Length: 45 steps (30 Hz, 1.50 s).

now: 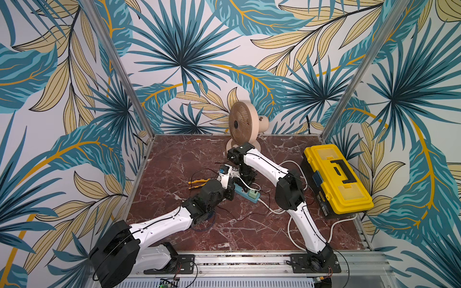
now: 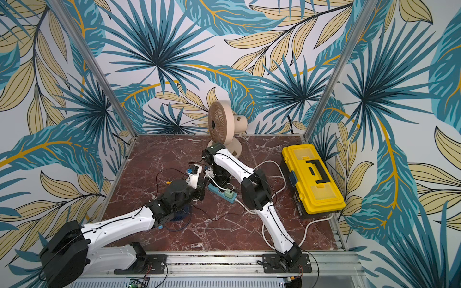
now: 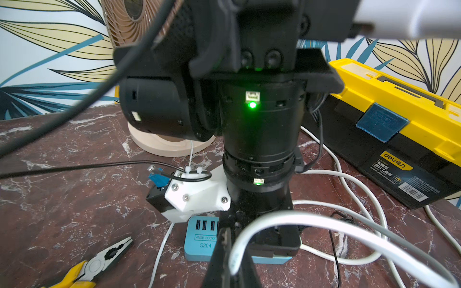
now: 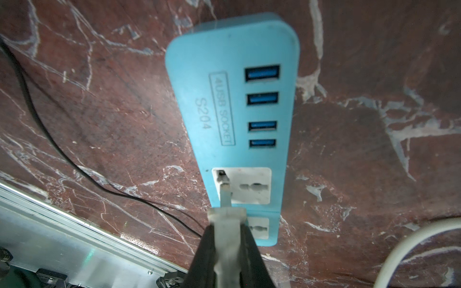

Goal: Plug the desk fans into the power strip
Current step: Insert the plug into the socket.

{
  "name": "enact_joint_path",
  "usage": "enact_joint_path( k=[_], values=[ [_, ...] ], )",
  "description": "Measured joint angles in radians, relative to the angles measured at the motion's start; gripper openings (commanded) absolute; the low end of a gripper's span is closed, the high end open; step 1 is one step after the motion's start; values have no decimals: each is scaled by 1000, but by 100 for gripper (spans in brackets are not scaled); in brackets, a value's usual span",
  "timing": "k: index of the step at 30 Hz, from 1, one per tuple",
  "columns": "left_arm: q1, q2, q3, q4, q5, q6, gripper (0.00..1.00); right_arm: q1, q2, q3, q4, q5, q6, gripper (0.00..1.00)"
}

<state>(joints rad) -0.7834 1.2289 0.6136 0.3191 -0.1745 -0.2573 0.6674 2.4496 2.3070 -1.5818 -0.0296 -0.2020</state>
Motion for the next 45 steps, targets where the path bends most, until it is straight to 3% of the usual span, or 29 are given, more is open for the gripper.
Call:
enact_joint_path(
  k=[22,32,45],
  values=[
    [0,-2,0,6,0,3,0,65,-16,-19,-9,22,-4,0],
    [0,-2,0,6,0,4,0,67,-16,-19,-10,100,-4,0],
    [0,-8,0,6,0,5,0,75,-16,-21,-2,40,-12,0]
  ],
)
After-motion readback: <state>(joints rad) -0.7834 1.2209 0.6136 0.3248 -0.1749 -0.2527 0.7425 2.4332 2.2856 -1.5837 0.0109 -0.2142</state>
